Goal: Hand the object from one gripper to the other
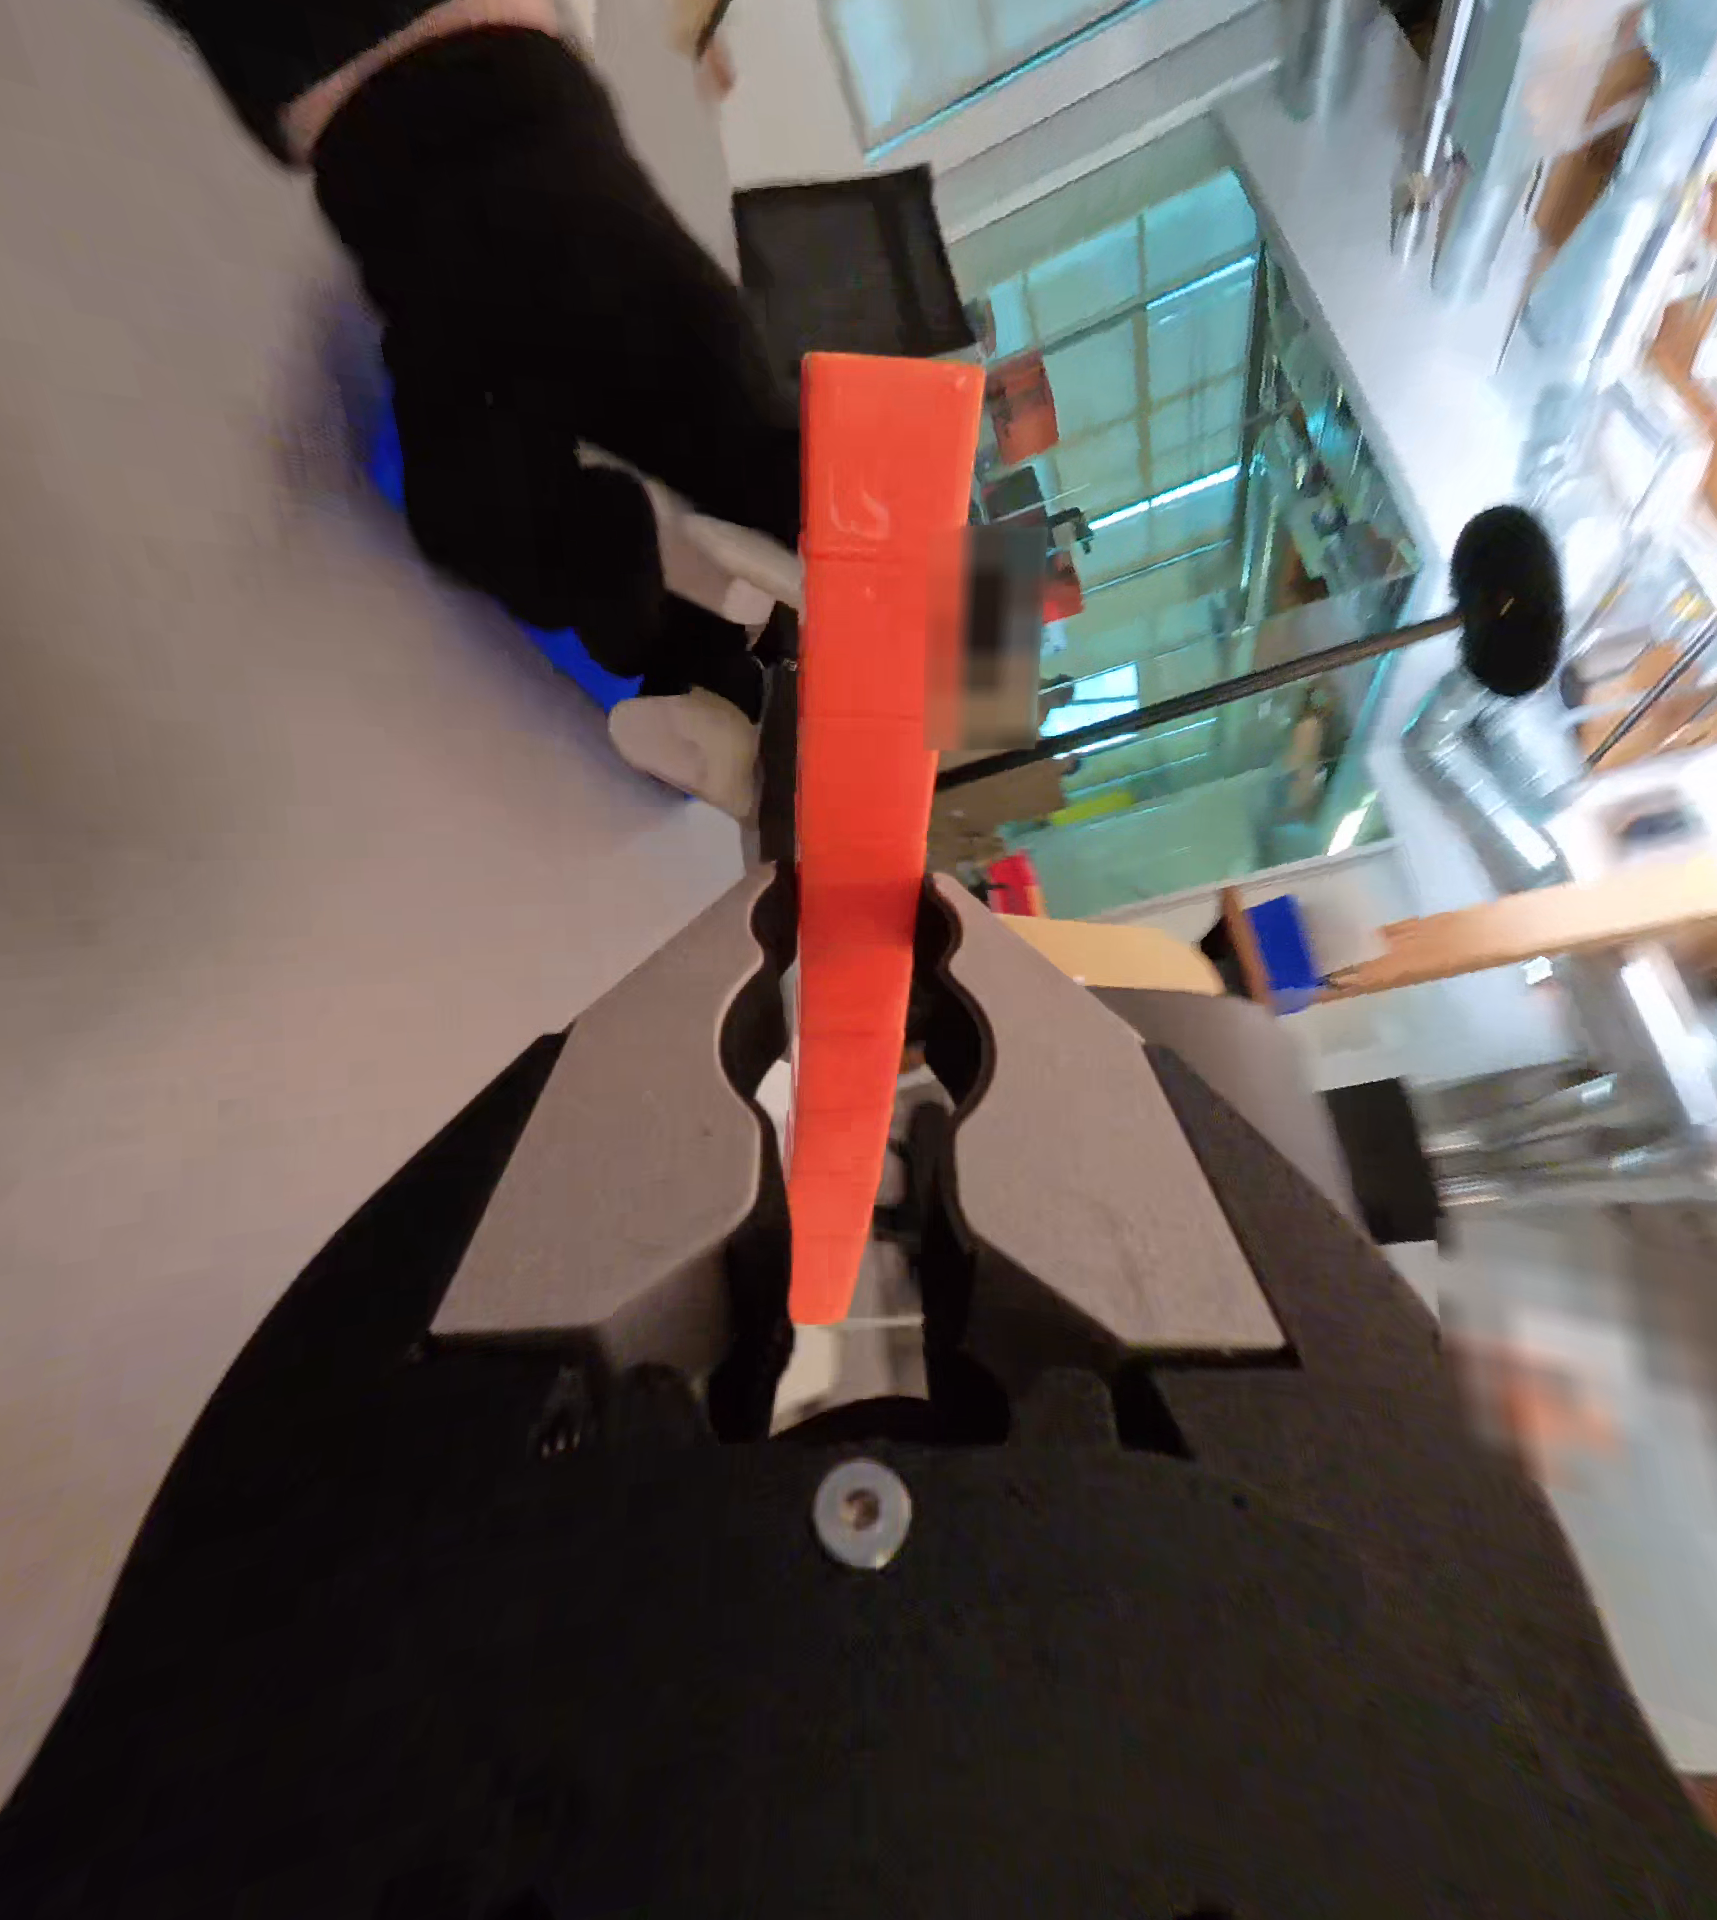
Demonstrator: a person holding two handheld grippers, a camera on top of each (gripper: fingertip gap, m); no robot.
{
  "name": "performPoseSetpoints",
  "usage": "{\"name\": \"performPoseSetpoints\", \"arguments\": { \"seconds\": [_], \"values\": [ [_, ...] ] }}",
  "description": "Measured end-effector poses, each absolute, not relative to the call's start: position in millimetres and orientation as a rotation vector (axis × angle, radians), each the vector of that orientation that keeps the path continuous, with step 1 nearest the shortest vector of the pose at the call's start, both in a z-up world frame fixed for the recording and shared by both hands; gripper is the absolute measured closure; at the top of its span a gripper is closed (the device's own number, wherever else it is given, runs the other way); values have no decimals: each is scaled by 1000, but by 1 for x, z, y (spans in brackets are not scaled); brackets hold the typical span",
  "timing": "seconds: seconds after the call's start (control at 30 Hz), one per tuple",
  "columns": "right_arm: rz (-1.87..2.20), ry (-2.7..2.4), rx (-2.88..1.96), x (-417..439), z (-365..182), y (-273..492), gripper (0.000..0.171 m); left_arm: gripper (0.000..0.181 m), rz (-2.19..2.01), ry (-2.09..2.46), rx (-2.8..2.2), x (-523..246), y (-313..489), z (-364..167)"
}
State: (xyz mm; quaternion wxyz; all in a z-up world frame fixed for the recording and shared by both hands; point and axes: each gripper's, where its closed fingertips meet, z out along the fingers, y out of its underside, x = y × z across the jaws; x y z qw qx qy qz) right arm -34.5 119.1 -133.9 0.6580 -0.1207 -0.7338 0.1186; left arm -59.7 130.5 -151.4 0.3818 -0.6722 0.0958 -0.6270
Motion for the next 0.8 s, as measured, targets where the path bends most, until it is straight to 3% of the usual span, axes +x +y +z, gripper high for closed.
{"name": "performPoseSetpoints", "arguments": {
  "seconds": [0.17,0.4,0.43,0.57,0.63,0.7,0.8],
  "values": [
    [-4,-1687,-15,-36,-148,97,152,111,-1826,205,-1715,-44,131,-163],
    [-53,-1710,134,-40,-172,71,152,134,-1902,315,-1700,-4,126,-167],
    [-44,-1717,138,-40,-175,69,152,146,-1861,328,-1702,-2,127,-170],
    [-47,-1744,119,-39,-183,72,152,150,-1786,316,-1684,-5,132,-173],
    [-44,-1755,95,-38,-187,75,146,153,-1706,308,-1671,-13,138,-170],
    [11,-1746,57,-35,-186,74,124,155,-1577,330,-1687,-23,143,-168],
    [203,-1769,-47,-25,-180,72,125,161,-1365,362,-1685,-42,149,-163]
  ]
}}
